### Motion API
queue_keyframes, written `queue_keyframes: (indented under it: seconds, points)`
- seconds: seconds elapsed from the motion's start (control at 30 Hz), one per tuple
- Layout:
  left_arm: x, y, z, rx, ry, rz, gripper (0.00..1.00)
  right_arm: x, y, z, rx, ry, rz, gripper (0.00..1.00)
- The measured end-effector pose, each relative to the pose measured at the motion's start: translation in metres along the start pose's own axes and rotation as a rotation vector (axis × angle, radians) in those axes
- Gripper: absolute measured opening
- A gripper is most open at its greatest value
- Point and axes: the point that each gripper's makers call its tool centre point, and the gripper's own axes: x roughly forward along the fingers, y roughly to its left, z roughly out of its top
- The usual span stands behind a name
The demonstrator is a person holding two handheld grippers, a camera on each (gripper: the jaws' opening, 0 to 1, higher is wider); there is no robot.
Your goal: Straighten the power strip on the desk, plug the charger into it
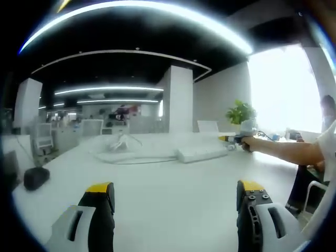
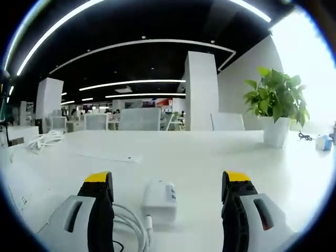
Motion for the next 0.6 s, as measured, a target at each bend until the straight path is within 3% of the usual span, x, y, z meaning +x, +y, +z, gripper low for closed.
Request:
queue_keyframes:
  seconds: [0.6]
  points:
    - [0.002,-0.001,0.001,-0.001,-0.002,-0.005,0.99,0.005,0.002,-0.014,0.019,0.069,0.012,0.8]
